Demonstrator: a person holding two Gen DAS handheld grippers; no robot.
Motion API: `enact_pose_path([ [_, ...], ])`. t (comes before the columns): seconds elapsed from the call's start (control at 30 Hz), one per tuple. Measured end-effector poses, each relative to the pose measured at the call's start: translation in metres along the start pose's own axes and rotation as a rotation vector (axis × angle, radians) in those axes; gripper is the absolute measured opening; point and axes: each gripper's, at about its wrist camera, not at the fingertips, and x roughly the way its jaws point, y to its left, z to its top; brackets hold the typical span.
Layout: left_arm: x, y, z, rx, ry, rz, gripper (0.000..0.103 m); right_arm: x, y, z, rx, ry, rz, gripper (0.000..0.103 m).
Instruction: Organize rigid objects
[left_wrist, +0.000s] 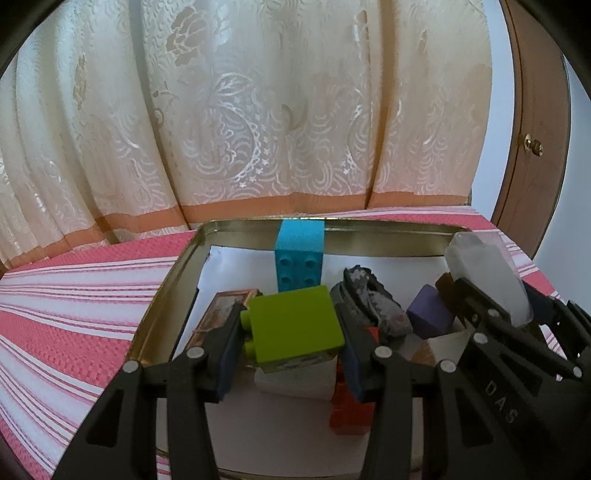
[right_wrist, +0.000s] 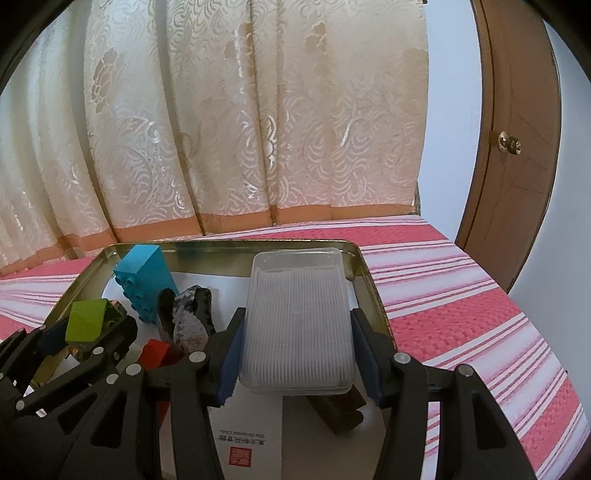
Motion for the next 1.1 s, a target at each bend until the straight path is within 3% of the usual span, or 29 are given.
enact_pose_path([
  [0.83, 0.016, -0.001, 0.001, -0.006, 0.086, -0.004, 0.043, 0.01, 0.007, 0.001, -0.015, 0.053, 0.016, 0.057],
  [0.93, 0.014, 0.001, 0.001, -0.03, 0.083, -0.005, 0.048, 0.009, 0.007, 0.0, -0.011, 0.054, 0.013, 0.058],
  [1.0, 0.013, 0.005, 0.0, -0.06, 0.081, 0.01, 0.057, 0.009, 0.005, 0.0, 0.0, 0.048, 0.006, 0.064],
  [1.07, 0.013, 0.012, -0.001, -0.094, 0.079, 0.019, 0.073, 0.007, 0.001, 0.0, 0.02, 0.041, 0.003, 0.067],
  [1.1, 0.012, 0.015, -0.001, -0.111, 0.076, 0.016, 0.075, 0.007, -0.001, 0.0, 0.033, 0.036, 0.009, 0.068],
])
